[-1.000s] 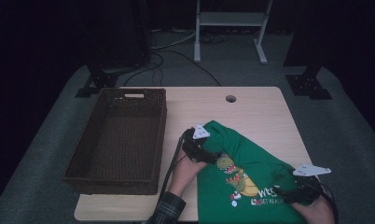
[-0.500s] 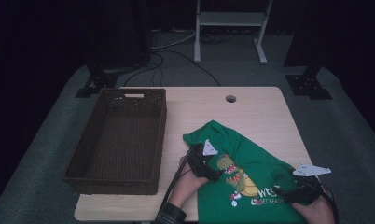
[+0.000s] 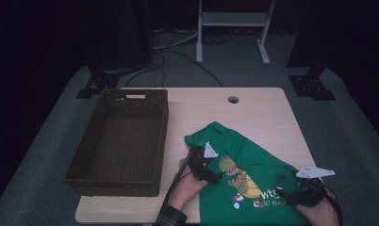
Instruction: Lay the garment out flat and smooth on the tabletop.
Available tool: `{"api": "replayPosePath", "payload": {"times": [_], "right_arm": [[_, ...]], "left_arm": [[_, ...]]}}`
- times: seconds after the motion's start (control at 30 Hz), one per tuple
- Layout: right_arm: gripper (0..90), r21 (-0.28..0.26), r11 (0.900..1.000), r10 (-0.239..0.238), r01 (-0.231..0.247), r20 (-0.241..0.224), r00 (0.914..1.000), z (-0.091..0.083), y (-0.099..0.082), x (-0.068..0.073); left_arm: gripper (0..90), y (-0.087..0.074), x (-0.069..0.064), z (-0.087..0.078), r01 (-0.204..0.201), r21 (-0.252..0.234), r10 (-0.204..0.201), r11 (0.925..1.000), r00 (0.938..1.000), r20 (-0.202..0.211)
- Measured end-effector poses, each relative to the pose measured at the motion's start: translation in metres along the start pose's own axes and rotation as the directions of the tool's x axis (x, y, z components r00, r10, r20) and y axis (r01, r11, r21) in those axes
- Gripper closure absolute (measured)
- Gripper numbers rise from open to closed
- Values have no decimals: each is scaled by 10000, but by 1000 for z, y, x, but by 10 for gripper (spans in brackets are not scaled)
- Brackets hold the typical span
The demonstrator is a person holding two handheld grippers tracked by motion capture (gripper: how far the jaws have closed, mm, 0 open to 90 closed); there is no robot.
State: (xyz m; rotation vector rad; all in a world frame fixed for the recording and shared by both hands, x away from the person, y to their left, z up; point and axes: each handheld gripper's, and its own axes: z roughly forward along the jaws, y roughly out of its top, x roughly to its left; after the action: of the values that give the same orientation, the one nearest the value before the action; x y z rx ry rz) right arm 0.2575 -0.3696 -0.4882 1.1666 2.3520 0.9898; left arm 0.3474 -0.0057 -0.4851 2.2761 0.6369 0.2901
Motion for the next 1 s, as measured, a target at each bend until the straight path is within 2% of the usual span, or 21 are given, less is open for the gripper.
{"api": "replayPosePath", "payload": {"times": [0.07,0.1,0.23,0.7,1.0], "right_arm": [[0,10,10000,7,-6,-79,10000,-1,1,0],[0,-286,9996,46,-48,-84,10000,-5,5,1],[0,-406,9991,140,-146,-154,9998,-8,9,2],[0,-426,9990,80,-98,-433,9990,-5,30,6],[0,-575,9983,65,-95,-533,9986,-3,41,4]], "left_arm": [[0,-1,2,-1,-24,34,24,10000,10000,18],[0,-3,4,-3,-9,30,9,10000,10000,18],[0,-5,6,-5,-8,25,8,10000,10000,19],[0,-14,17,-15,-30,26,30,10000,10000,45],[0,-15,18,-16,-81,49,80,10000,9999,66]]}}
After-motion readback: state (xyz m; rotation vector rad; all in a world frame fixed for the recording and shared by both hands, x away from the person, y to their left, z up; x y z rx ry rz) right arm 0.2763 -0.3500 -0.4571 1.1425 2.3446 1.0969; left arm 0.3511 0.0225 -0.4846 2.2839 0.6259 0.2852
